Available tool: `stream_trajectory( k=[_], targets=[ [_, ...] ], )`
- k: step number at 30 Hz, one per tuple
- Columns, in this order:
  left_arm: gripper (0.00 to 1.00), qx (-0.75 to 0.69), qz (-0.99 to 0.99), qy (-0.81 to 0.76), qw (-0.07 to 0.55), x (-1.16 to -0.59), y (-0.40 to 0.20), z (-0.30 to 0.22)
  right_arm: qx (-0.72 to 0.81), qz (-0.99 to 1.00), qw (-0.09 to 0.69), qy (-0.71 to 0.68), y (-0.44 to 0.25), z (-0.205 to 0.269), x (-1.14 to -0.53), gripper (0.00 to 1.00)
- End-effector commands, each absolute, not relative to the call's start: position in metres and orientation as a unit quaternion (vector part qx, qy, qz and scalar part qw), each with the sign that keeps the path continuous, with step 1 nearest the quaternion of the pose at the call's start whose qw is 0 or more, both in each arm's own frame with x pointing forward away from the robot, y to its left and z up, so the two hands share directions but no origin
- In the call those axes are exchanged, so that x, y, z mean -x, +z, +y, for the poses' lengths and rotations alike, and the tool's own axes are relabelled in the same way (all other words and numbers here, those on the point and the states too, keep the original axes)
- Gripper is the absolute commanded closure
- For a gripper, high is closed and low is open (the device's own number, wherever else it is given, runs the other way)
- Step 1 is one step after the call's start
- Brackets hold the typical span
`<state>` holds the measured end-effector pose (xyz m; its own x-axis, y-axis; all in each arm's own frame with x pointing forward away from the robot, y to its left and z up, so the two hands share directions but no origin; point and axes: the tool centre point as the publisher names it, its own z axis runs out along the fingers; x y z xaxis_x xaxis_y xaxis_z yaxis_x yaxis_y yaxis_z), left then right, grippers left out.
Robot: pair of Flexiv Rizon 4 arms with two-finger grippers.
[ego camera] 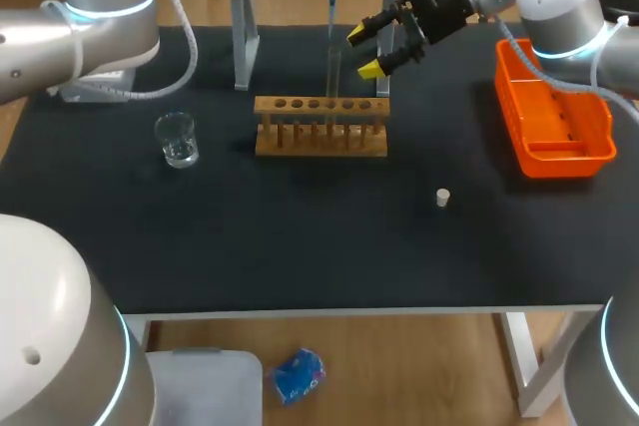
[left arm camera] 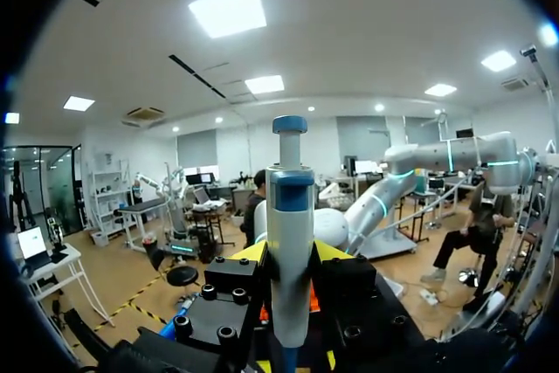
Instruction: Invert the test tube, pick up the pipette, mount the tip to pipette, aspirate from beaker and dispense into the tube, eject the tip, return the pipette, and cap with the stopper.
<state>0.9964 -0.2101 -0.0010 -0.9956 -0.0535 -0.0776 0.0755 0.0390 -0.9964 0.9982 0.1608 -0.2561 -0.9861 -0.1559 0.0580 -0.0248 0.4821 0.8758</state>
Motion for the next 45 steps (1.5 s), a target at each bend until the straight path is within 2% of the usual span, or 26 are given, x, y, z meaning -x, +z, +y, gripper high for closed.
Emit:
stream_trajectory(
  k=[1,29,45],
  targets=[
    [1.0,-0.011,0.718,-0.694,0.04,-1.005,-0.005,-0.211,-0.054,-0.859,0.067,-0.505,-0.255,0.16,-0.999,0.0],
    [1.0,0.031,0.716,-0.697,0.017,-1.004,-0.031,-0.205,-0.054,-0.859,0.067,-0.505,-0.255,0.16,-0.999,0.0],
    [1.0,0.029,0.719,-0.694,0.02,-1.001,-0.019,-0.206,-0.054,-0.859,0.067,-0.505,-0.255,0.16,-0.999,0.0]
  ],
)
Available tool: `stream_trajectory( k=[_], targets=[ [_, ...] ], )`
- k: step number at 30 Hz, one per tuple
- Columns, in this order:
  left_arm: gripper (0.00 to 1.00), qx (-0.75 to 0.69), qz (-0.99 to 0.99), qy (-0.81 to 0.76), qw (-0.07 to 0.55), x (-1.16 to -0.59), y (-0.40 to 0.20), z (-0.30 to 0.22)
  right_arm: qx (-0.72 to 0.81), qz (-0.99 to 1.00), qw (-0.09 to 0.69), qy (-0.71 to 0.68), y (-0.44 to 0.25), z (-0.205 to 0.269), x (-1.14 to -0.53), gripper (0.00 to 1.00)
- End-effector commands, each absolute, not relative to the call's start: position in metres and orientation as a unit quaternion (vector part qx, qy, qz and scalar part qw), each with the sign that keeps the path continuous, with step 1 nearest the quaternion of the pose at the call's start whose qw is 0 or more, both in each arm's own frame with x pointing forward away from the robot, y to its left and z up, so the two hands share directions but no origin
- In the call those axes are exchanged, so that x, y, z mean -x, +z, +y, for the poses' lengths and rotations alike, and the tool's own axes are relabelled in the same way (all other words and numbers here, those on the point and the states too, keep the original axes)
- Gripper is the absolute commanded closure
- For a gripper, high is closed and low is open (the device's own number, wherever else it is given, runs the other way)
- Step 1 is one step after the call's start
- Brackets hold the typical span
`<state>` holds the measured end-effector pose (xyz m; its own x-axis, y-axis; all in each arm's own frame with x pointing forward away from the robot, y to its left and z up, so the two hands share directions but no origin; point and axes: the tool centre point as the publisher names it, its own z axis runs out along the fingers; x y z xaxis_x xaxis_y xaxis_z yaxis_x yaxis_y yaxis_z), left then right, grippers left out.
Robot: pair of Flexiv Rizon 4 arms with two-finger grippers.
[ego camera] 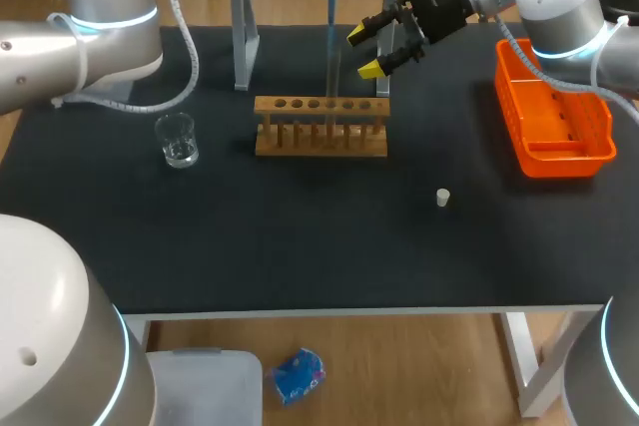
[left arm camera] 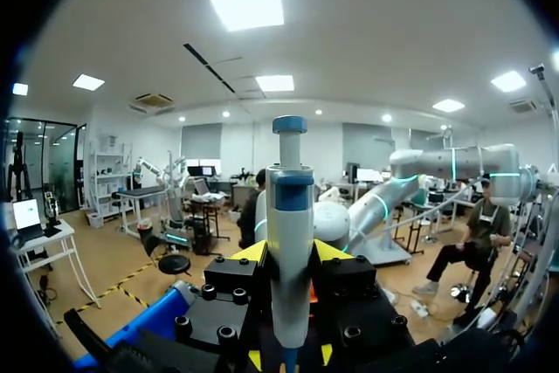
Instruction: Invert the test tube, pick up the pipette, mount the tip to pipette, aspirate from beaker and dispense into the tube, eject the tip, return the pipette, and cap with the stopper.
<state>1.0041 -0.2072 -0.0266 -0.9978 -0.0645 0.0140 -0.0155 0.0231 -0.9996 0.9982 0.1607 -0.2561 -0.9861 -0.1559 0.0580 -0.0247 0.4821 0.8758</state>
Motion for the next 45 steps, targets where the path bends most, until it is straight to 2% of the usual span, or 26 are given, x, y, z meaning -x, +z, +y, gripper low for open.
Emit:
stream_trajectory(
  k=[1,12,45],
  targets=[
    [1.0,0.029,0.719,-0.694,0.021,-1.001,-0.018,-0.206,-0.054,-0.859,0.067,-0.505,-0.255,0.16,-0.999,0.0],
    [1.0,0.015,0.719,-0.694,0.028,-1.007,-0.008,-0.209,-0.054,-0.859,0.067,-0.505,-0.255,0.16,-0.999,0.0],
    [1.0,0.038,0.715,-0.698,0.012,-1.004,-0.032,-0.212,-0.054,-0.859,0.067,-0.505,-0.255,0.16,-0.999,0.0]
  ],
)
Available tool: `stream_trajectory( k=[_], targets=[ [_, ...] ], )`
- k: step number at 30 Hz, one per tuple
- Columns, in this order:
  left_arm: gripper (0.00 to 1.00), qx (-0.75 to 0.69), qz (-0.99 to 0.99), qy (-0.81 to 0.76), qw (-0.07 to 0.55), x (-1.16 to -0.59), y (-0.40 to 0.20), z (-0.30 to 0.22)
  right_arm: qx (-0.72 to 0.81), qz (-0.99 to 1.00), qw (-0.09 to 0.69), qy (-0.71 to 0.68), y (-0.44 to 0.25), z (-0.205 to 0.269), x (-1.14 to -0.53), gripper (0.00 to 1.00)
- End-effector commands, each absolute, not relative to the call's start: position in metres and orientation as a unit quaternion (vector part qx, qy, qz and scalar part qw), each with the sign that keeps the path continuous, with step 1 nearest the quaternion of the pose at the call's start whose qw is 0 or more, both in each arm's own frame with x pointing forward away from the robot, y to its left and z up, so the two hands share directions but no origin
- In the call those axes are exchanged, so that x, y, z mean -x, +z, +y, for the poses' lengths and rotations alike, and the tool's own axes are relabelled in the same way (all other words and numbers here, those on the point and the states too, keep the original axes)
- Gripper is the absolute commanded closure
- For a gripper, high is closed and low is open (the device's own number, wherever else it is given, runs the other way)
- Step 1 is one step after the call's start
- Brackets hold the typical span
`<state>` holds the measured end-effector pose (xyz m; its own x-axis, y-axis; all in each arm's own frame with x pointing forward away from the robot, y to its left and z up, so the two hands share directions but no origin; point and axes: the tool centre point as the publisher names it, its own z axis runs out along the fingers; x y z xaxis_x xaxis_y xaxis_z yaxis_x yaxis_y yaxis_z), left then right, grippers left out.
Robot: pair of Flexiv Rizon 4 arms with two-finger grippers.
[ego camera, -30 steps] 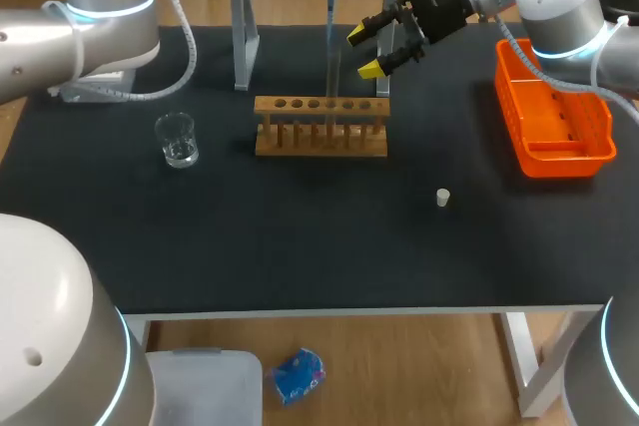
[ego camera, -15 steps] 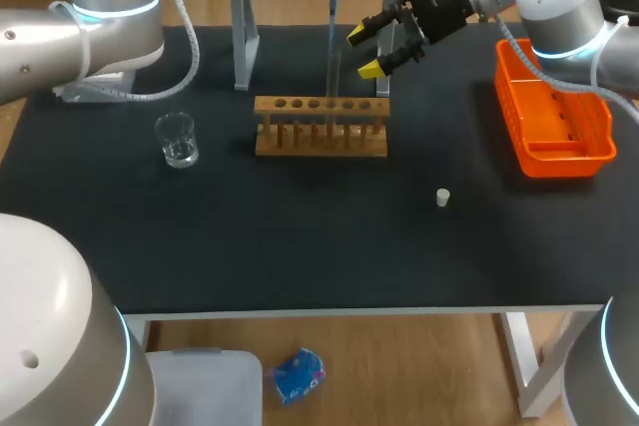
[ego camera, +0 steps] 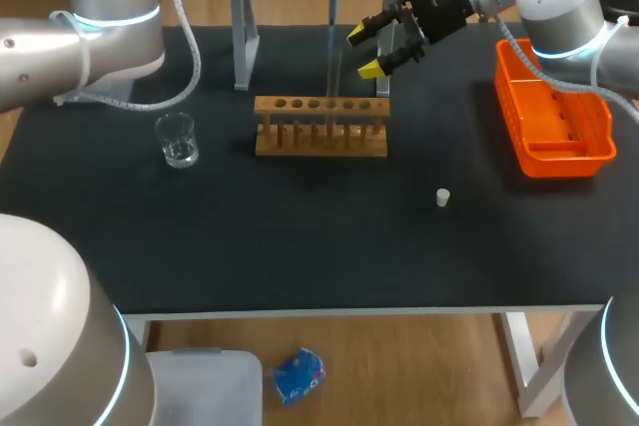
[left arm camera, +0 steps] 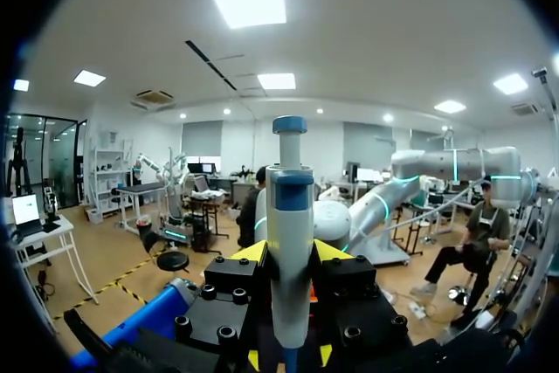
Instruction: Invert the test tube, pick up the pipette, mount the tip to pipette, aspirate from beaker and dispense into the tube, eject the tip, return the pipette, and cap with the stopper.
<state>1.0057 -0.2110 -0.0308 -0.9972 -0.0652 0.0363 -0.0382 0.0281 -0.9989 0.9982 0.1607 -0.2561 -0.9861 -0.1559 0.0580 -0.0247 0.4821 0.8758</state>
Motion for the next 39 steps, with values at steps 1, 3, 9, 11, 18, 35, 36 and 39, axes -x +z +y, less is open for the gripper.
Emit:
stream_trajectory(
  k=[1,3,9,11,18,35,36,39],
  targets=[
    [1.0,0.038,0.715,-0.698,0.011,-1.004,-0.032,-0.213,-0.054,-0.859,0.067,-0.505,-0.255,0.16,-0.999,0.0],
    [1.0,0.037,0.716,-0.697,0.012,-1.003,-0.03,-0.213,-0.054,-0.859,0.067,-0.505,-0.255,0.16,-0.999,0.0],
    [1.0,0.029,0.721,-0.692,0.023,-1.0,-0.014,-0.21,-0.054,-0.859,0.067,-0.505,-0.255,0.16,-0.999,0.0],
    [1.0,0.025,0.722,-0.691,0.027,-1.0,-0.009,-0.209,-0.054,-0.859,0.067,-0.505,-0.255,0.16,-0.999,0.0],
    [1.0,0.017,0.721,-0.692,0.035,-1.005,-0.003,-0.209,-0.054,-0.859,0.067,-0.505,-0.255,0.16,-0.999,0.0],
    [1.0,0.025,0.718,-0.695,0.026,-1.007,-0.024,-0.214,-0.054,-0.859,0.067,-0.505,-0.255,0.16,-0.999,0.0],
    [1.0,0.026,0.719,-0.694,0.026,-1.007,-0.024,-0.213,-0.054,-0.859,0.067,-0.505,-0.255,0.16,-0.999,0.0],
    [1.0,0.029,0.72,-0.693,0.026,-1.007,-0.026,-0.212,-0.054,-0.859,0.067,-0.505,-0.255,0.16,-0.999,0.0]
  ],
)
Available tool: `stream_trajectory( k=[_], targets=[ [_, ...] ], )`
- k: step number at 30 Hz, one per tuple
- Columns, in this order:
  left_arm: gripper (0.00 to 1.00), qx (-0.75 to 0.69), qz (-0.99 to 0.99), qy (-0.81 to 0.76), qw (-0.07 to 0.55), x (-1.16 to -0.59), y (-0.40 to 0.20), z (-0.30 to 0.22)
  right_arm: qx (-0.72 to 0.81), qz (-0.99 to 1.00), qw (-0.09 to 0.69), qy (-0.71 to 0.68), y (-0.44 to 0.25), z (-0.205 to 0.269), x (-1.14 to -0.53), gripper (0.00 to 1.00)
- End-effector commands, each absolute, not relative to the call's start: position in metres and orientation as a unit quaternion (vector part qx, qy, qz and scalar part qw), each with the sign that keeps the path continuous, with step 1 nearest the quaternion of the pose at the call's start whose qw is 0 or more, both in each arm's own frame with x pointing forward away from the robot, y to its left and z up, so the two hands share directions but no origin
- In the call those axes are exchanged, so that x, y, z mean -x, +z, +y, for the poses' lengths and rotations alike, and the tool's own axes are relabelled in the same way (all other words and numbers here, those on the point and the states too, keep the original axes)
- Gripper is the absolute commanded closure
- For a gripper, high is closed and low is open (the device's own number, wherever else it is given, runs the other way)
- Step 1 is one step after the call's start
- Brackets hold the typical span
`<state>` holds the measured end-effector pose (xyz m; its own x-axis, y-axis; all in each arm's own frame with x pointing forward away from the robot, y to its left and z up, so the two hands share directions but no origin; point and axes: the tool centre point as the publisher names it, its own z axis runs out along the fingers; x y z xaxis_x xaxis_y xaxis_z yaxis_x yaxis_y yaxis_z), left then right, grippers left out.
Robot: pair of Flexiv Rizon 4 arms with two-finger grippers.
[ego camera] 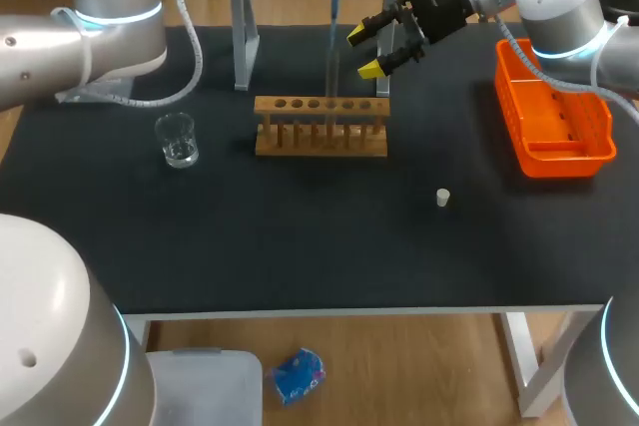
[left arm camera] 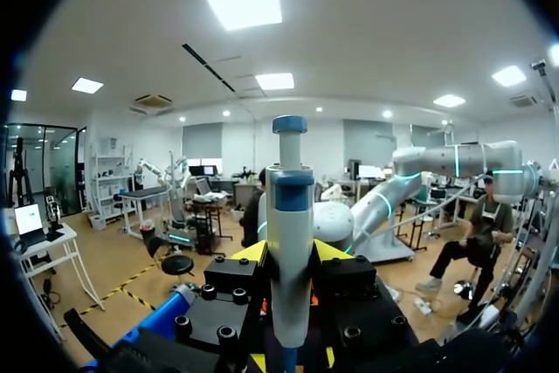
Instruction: Invert the test tube, pick up the pipette, mount the tip to pipette, aspirate from beaker and dispense into the tube, eject the tip, return the pipette, and cap with the stopper.
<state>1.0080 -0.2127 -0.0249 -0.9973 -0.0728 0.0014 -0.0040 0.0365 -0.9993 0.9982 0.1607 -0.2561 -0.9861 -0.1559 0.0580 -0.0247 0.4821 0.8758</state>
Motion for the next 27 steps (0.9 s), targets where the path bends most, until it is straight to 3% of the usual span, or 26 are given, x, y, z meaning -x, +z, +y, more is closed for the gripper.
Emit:
stream_trajectory(
  k=[1,27],
  targets=[
    [1.0,0.029,0.72,-0.693,0.027,-1.0068,-0.0267,-0.2116,-0.054,-0.859,0.067,-0.505,-0.2554,0.1599,-0.9994,0.0],
    [1.0,0.04,0.713,-0.7,0.009,-1.0065,-0.0344,-0.2178,-0.054,-0.859,0.067,-0.505,-0.2554,0.1599,-0.9994,0.0]
  ],
)
